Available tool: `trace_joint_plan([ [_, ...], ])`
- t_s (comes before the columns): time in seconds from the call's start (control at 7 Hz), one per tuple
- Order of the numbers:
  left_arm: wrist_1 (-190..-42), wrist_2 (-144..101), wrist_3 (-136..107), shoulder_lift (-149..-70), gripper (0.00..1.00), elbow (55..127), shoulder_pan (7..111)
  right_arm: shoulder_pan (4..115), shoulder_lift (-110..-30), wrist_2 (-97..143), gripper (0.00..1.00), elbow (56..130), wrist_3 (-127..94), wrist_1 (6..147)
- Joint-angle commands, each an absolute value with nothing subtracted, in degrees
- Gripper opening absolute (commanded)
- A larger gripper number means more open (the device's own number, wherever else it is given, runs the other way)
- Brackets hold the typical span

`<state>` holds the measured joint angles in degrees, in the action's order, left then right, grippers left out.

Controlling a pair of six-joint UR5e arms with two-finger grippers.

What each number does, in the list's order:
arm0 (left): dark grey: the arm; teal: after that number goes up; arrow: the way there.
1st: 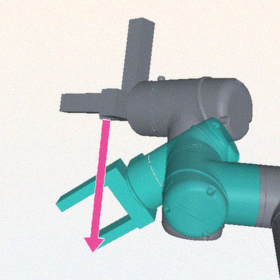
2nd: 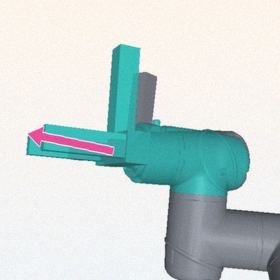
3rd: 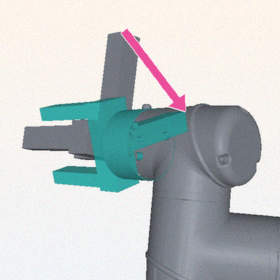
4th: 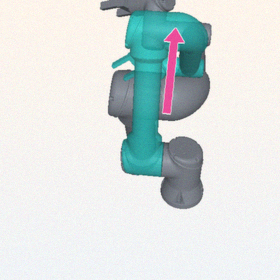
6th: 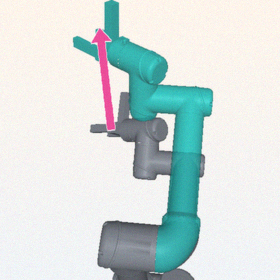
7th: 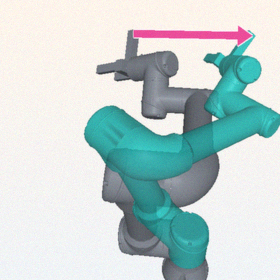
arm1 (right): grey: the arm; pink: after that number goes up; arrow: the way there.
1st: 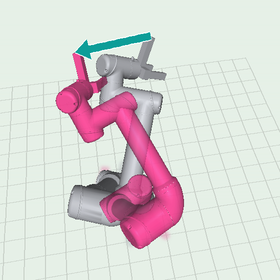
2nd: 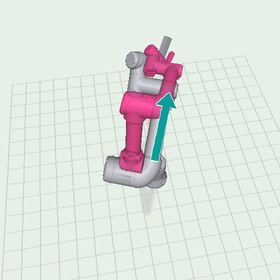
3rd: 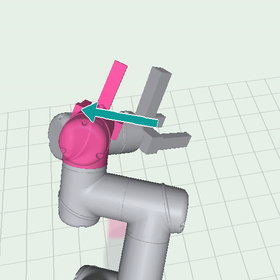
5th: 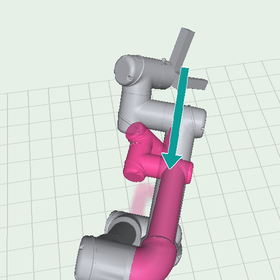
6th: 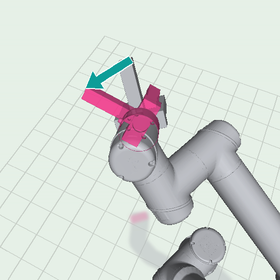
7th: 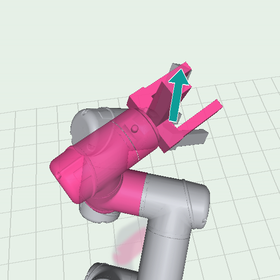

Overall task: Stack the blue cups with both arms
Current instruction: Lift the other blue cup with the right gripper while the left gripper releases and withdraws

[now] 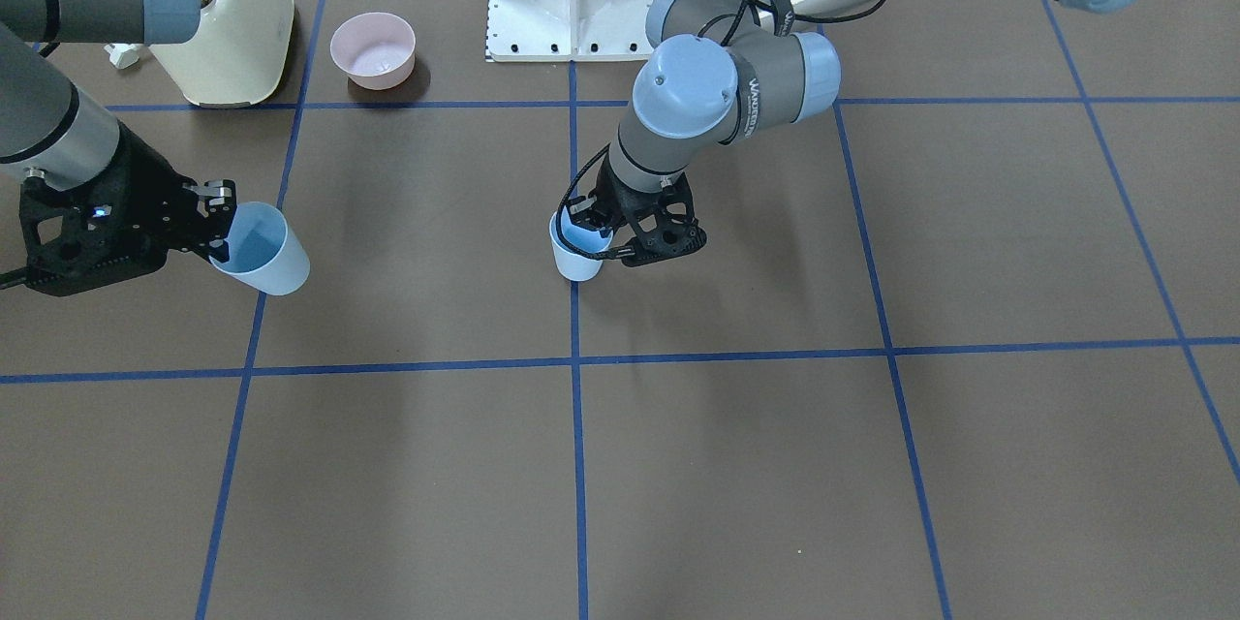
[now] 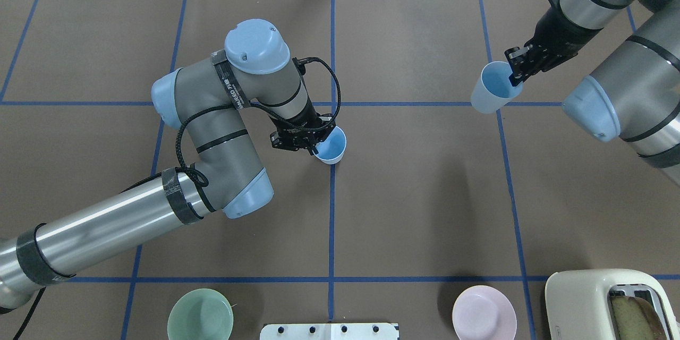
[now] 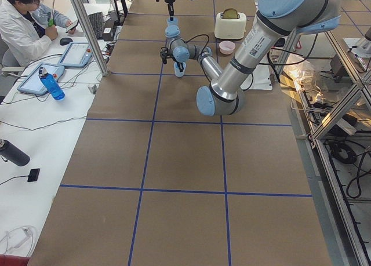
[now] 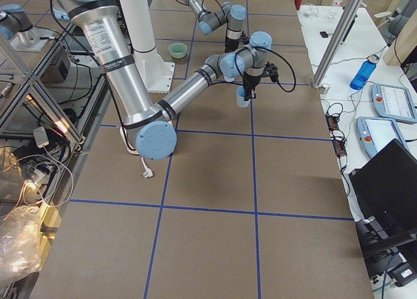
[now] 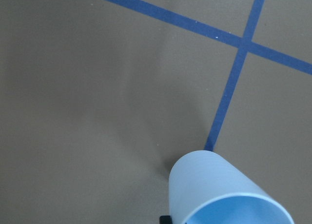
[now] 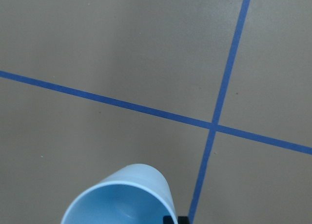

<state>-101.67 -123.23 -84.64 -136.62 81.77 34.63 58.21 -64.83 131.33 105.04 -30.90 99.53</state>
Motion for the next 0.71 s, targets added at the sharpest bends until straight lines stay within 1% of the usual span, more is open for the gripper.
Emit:
trace_joint_plan([
  [0.0,-103.7,-123.3,-84.6,-136.8,0.00,80.7,34.5,57.1,-62.6,131.6,0.00,105.0,-34.1,99.6],
  [0.14,-103.7,-123.3,-84.5,-136.7,0.11,80.7,34.5,56.9,-62.0,131.6,0.00,104.9,-35.1,99.6],
  [0.29,-104.1,-123.2,-84.5,-136.6,0.30,81.0,34.5,56.5,-60.8,131.6,0.00,104.9,-35.9,100.1],
  [0.43,-105.4,-123.2,-84.5,-136.5,0.52,81.2,34.8,55.8,-59.9,131.6,0.00,104.8,-36.9,100.4],
  [0.57,-106.1,-123.2,-84.5,-136.3,0.58,82.6,35.3,55.0,-58.5,131.5,0.00,104.4,-37.3,100.4],
])
